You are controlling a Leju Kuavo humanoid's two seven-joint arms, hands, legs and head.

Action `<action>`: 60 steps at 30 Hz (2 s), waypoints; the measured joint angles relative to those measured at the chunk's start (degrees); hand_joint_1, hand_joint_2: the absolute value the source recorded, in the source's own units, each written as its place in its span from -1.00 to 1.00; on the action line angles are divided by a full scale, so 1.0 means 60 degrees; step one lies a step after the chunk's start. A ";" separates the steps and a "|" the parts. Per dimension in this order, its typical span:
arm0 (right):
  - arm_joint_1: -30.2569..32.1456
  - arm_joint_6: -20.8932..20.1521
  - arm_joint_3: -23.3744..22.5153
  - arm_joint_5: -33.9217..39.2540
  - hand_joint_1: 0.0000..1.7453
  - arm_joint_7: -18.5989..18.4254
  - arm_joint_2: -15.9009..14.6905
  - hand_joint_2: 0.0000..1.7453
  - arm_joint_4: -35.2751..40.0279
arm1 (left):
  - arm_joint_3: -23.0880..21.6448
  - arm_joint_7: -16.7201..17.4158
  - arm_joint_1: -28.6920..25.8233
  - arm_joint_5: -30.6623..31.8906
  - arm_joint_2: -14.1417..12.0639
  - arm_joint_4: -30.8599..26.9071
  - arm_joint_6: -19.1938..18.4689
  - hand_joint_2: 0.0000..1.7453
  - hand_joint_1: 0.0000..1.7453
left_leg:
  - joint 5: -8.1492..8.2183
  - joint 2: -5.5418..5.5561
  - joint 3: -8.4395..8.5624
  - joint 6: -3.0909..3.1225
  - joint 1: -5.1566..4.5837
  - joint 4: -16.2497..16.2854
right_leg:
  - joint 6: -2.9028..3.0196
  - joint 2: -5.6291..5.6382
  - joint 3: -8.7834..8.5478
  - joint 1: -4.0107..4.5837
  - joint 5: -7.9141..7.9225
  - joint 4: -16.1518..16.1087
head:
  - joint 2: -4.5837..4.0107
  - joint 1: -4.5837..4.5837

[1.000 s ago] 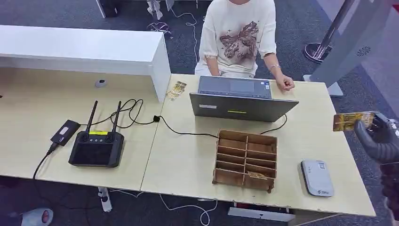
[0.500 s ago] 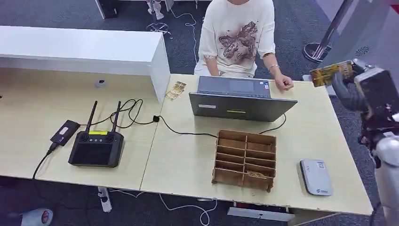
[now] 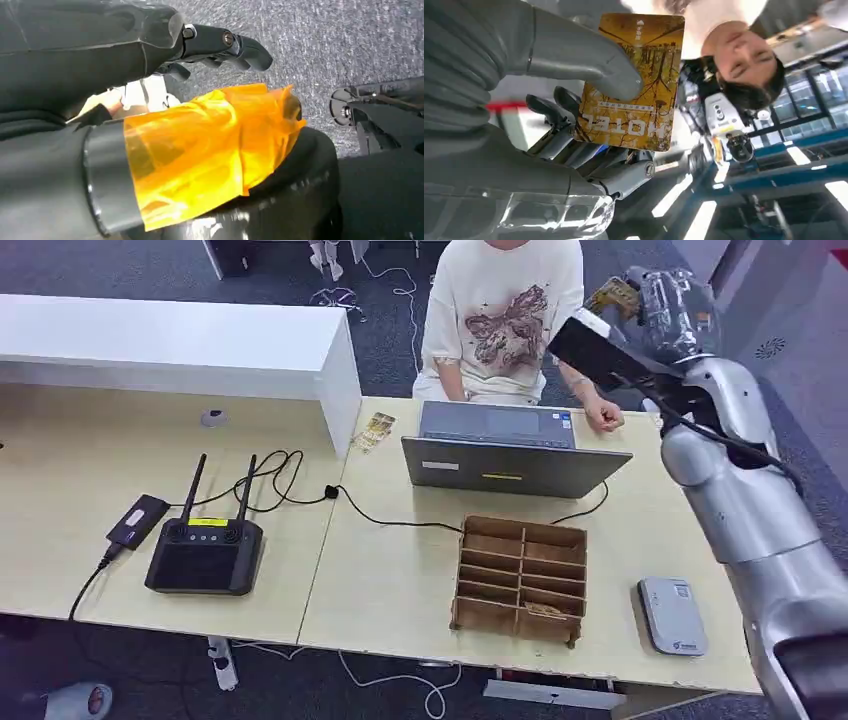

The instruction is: Pass the card to the sensor for recognition and then transmit it.

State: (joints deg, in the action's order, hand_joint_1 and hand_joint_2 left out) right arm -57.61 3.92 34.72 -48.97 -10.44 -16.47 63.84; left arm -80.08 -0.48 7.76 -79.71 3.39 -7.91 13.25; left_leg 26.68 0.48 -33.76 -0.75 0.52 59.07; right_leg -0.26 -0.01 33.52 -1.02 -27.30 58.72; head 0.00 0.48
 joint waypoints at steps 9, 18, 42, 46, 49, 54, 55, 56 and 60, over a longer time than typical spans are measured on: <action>-0.1277 -0.0628 0.1379 -0.1325 1.00 0.0047 0.1240 1.00 -0.2673 | 0.0000 0.0146 0.0086 0.0194 0.0015 0.0000 -0.0077 -1.00 -1.00 | -0.0014 0.0031 -0.0005 0.0000 0.0004 0.0001 | 0.0000 -0.0033 -0.0002 0.0004 0.0002 0.0000 | 0.0000 0.0000; -0.1557 -0.0438 0.1641 -0.1689 1.00 -0.0117 0.1575 1.00 -0.4320 | 0.0000 0.0153 0.0108 0.0000 0.0044 0.0000 -0.0033 -1.00 -1.00 | -0.0014 0.0032 -0.0006 0.0001 0.0002 0.0004 | -0.0004 -0.0034 -0.0001 0.0002 0.0004 -0.0008 | 0.0000 0.0004; -0.1805 -0.0172 0.1302 -0.1897 1.00 -0.0084 0.1571 1.00 -0.5168 | 0.0000 -0.0033 0.0107 -0.0262 0.0051 0.0000 0.0080 -1.00 -1.00 | -0.0013 0.0023 -0.0003 0.0000 0.0002 0.0004 | -0.0004 -0.0014 0.0006 0.0002 0.0007 -0.0008 | 0.0000 0.0000; -0.1804 -0.0169 0.1298 -0.1908 1.00 -0.0081 0.1568 1.00 -0.5179 | 0.0000 -0.0033 0.0107 -0.0262 0.0051 0.0000 0.0083 -1.00 -1.00 | -0.0013 0.0023 -0.0003 0.0000 0.0003 0.0004 | -0.0004 -0.0014 0.0007 0.0003 0.0007 -0.0008 | 0.0000 0.0000; -0.1798 -0.0172 0.1280 -0.1951 1.00 -0.0055 0.1568 1.00 -0.5179 | 0.0000 -0.0033 0.0107 -0.0276 0.0051 0.0000 0.0091 -1.00 -1.00 | -0.0013 0.0023 -0.0003 0.0000 0.0003 0.0004 | -0.0004 -0.0014 0.0008 0.0003 0.0007 -0.0008 | 0.0000 0.0000; -0.1755 -0.0180 0.1189 -0.2014 -1.00 -0.0048 0.1568 1.00 -0.5182 | 0.0000 -0.0044 0.0102 -0.0346 0.0051 0.0000 0.0105 -1.00 -1.00 | -0.0013 0.0023 -0.0004 0.0000 0.0003 0.0004 | -0.0004 -0.0014 0.0008 0.0004 0.0007 -0.0008 | 0.0000 0.0000; -0.1738 -0.0180 0.1146 -0.2057 -1.00 -0.0048 0.1568 1.00 -0.5182 | 0.0000 -0.0044 0.0099 -0.0349 0.0051 0.0000 0.0105 -1.00 -1.00 | -0.0013 0.0023 -0.0004 0.0000 0.0003 0.0004 | -0.0004 -0.0014 0.0008 0.0003 0.0007 -0.0008 | 0.0000 0.0000; -0.1719 -0.0180 0.1120 -0.2072 -1.00 -0.0051 0.1568 1.00 -0.5179 | 0.0000 -0.0044 0.0095 -0.0349 0.0051 0.0000 0.0109 -1.00 -1.00 | -0.0013 0.0023 -0.0004 0.0000 0.0003 0.0004 | -0.0004 -0.0014 0.0008 0.0003 0.0007 -0.0008 | 0.0000 0.0000; -0.1633 -0.0172 0.1062 -0.2152 -1.00 -0.0117 0.1560 1.00 -0.5175 | 0.0000 -0.0044 0.0085 -0.0349 0.0051 0.0000 0.0124 -1.00 -1.00 | -0.0013 0.0023 -0.0004 0.0000 0.0003 0.0004 | -0.0004 -0.0014 0.0008 0.0003 0.0007 -0.0008 | 0.0000 0.0000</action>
State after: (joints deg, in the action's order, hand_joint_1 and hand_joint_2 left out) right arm -67.41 2.89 41.09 -61.88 -11.15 -7.10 32.79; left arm -80.08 -0.74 8.27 -81.81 3.69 -7.91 13.99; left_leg 26.60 0.61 -33.78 -0.75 0.54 59.10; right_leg -0.29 -0.10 33.57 -1.00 -27.26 58.68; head 0.00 0.48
